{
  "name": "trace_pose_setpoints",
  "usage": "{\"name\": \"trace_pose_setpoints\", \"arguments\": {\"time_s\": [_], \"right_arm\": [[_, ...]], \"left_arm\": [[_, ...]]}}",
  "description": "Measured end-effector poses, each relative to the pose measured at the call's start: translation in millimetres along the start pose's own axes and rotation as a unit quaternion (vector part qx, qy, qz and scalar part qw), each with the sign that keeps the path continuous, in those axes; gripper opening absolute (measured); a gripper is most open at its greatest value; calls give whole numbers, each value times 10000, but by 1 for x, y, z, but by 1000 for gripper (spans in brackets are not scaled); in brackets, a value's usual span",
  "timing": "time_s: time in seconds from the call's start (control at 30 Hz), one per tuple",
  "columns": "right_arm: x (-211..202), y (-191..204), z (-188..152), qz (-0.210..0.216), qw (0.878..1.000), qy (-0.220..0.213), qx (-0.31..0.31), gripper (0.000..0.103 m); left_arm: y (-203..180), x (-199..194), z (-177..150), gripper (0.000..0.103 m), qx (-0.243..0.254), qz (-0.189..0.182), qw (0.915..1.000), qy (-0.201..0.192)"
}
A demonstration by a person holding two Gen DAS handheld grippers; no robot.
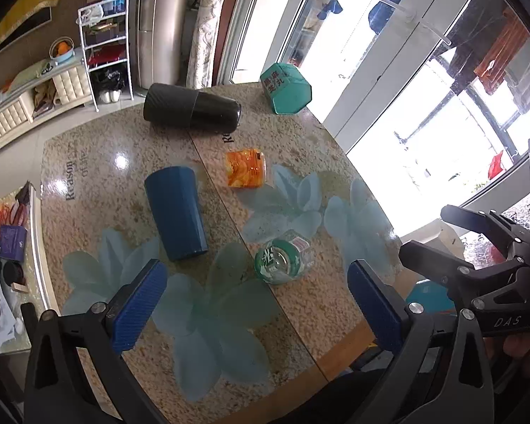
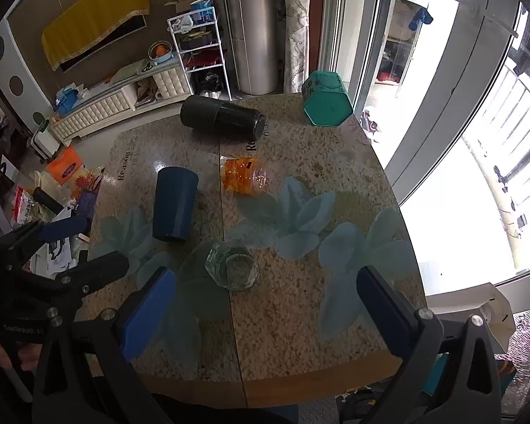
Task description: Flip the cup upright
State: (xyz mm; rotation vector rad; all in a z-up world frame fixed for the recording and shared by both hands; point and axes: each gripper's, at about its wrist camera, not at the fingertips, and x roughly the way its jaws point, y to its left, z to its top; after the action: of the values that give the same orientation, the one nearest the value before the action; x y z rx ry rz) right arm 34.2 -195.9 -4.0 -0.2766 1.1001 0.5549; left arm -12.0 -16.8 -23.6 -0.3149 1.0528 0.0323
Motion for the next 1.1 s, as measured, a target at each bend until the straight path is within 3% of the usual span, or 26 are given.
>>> {"name": "trace_pose_setpoints", "arguments": {"time_s": [1.1], "right_arm": [[-1, -5, 5, 137, 9998, -150, 51, 103]], "left_arm": [[-9, -7, 8, 103, 87, 350, 9992, -152]]}}
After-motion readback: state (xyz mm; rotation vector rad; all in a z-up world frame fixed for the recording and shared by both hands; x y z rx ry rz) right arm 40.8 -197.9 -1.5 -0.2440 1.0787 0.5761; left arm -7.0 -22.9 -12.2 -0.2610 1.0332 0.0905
